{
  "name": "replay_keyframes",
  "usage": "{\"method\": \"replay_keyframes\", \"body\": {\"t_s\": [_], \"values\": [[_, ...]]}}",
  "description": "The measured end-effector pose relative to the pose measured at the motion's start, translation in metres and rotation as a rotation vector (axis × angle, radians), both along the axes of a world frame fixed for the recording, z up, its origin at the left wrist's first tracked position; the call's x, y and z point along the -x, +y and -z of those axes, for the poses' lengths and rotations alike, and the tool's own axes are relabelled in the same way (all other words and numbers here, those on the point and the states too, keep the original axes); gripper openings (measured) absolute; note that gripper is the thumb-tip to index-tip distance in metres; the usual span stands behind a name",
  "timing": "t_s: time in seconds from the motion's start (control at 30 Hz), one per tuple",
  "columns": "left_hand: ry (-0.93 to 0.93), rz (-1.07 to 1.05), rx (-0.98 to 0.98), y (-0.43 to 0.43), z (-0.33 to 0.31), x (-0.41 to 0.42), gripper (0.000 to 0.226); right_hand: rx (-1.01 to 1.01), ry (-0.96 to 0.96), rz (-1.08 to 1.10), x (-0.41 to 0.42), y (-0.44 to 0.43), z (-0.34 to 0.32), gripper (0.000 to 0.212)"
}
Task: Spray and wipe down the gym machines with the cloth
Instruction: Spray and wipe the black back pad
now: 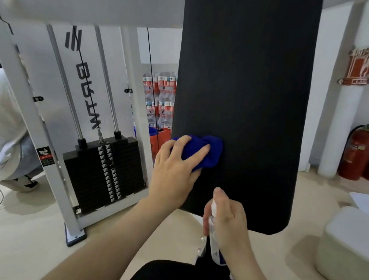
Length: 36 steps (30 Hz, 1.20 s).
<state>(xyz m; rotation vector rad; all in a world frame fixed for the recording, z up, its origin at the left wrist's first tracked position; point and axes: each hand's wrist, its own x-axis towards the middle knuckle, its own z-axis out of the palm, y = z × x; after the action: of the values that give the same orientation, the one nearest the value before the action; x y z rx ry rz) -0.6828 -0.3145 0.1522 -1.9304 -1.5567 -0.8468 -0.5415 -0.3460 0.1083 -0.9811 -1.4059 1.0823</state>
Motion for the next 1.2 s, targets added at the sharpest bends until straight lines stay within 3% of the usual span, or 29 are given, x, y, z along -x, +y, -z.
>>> {"method": "replay_keyframes", "body": {"t_s": [0.13,0.37,0.53,0.6,0.77,0.9,0.97,1.07,1.2], "values": [[0.347,-0.006,0.015,0.011,0.002,0.031,0.080,0.061,0.061,0.009,-0.006,0.002,-0.006,0.061],[0.357,0.029,0.086,-0.001,0.031,0.034,0.078,-0.033,0.011,-0.018,-0.013,0.022,-0.053,0.059],[0.367,0.069,0.033,0.011,0.005,0.037,0.077,-0.079,-0.226,-0.033,-0.014,0.038,-0.070,0.049],[0.322,0.059,0.014,0.020,-0.014,0.039,0.078,-0.102,-0.252,-0.013,-0.007,0.046,-0.078,0.054],[0.101,0.080,-0.056,0.047,-0.074,0.029,0.062,-0.156,-0.080,-0.113,0.000,0.064,-0.117,0.073],[-0.169,0.061,-0.061,0.063,-0.109,0.002,0.056,-0.178,-0.090,-0.095,-0.001,0.070,-0.140,0.081],[-0.252,0.070,-0.103,0.057,-0.088,-0.009,0.055,-0.156,-0.072,-0.087,-0.004,0.069,-0.139,0.066],[-0.238,0.132,-0.067,0.027,-0.023,-0.004,0.056,-0.158,-0.180,-0.023,-0.006,0.059,-0.115,0.026],[-0.182,0.136,0.071,-0.008,0.055,0.006,0.053,-0.169,-0.451,0.039,0.001,0.043,-0.057,0.015]]}}
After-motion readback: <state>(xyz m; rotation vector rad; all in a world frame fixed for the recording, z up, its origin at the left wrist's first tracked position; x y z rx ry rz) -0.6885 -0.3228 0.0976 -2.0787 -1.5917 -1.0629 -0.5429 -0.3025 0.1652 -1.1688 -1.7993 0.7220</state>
